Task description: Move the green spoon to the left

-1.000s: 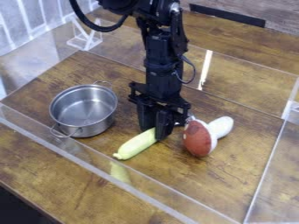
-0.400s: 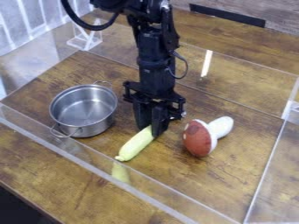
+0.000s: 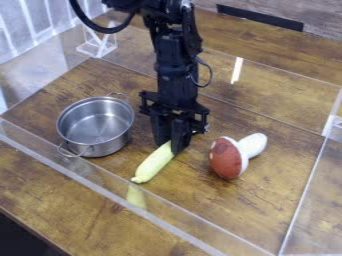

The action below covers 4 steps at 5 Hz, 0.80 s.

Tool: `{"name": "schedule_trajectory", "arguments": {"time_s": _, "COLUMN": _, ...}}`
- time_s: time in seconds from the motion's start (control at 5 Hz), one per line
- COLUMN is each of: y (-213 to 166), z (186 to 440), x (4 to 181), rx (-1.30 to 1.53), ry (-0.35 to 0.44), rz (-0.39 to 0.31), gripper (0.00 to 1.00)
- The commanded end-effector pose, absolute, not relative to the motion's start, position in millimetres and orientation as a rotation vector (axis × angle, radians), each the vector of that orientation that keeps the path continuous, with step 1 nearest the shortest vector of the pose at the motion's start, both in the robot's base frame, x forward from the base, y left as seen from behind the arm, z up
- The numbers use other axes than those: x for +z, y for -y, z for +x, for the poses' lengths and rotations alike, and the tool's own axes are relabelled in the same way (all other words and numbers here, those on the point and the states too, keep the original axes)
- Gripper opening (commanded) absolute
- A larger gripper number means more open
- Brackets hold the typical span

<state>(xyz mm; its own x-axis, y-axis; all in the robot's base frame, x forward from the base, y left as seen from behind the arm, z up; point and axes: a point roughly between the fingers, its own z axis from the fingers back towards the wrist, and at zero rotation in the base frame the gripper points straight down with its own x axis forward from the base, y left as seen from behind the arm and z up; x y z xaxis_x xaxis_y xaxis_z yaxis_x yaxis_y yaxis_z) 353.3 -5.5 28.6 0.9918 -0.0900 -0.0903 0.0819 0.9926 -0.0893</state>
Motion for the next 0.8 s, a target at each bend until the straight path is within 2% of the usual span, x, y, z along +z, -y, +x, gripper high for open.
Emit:
{"name": "schedule_trajectory", "arguments": {"time_s": 0.0, "y": -16.7, "z": 369.5, "x": 51.3, "rx": -0.085, "ry": -0.035, "rz": -0.070, "gripper": 0.00}}
{"name": "schedule_trajectory", "arguments": {"time_s": 0.2, "y": -10.4, "z": 364.4, "x": 45.7, "rx": -0.060, "ry": -0.025, "rz": -0.083, "gripper": 0.00}}
{"name": "schedule_trajectory", "arguments": {"time_s": 0.6, "y": -20.3, "z": 362.3, "x": 69.9, "rx": -0.068, "ry": -0.001, "rz": -0.095, "gripper": 0.00}}
